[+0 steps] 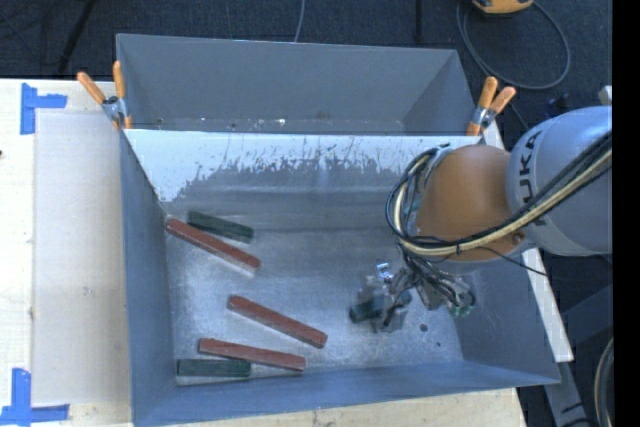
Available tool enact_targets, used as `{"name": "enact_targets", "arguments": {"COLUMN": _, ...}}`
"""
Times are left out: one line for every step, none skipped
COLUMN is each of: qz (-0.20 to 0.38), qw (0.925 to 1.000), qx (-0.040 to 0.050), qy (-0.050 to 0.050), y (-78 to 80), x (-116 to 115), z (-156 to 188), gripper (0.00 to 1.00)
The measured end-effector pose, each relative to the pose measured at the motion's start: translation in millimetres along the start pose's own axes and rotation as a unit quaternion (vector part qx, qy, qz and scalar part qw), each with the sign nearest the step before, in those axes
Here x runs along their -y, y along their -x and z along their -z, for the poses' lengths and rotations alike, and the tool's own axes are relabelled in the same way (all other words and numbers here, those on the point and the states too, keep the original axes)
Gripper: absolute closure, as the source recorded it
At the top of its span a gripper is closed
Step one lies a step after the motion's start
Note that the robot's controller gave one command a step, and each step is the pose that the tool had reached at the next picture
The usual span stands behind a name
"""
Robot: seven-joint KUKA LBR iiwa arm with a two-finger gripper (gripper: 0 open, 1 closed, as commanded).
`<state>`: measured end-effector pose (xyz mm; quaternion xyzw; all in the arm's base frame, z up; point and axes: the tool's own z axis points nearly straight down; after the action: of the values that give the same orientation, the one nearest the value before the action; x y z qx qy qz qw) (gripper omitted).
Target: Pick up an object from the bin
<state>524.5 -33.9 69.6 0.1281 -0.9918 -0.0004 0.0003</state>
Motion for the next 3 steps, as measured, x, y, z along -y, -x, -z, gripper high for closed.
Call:
{"name": "enact_targets", "arguments": {"qz": -0.031, "qw": 0.9995, "qx": -0.0002, "qy": 0.000, "y": 0.7, "x": -9, "z": 0, "gripper": 1.00}}
{"name": "enact_targets", "arguments": {"qz": 0.012, "qw": 0.9999, "qx": 0.0012, "qy": 0.000, "y": 54.0, "x": 13, "z": 130, "gripper": 1.00}}
{"name": "enact_targets", "arguments": {"qz": 0.012, "qw": 0.9999, "qx": 0.0010, "qy": 0.000, "y": 53.9, "x": 13, "z": 130, "gripper": 1.00}}
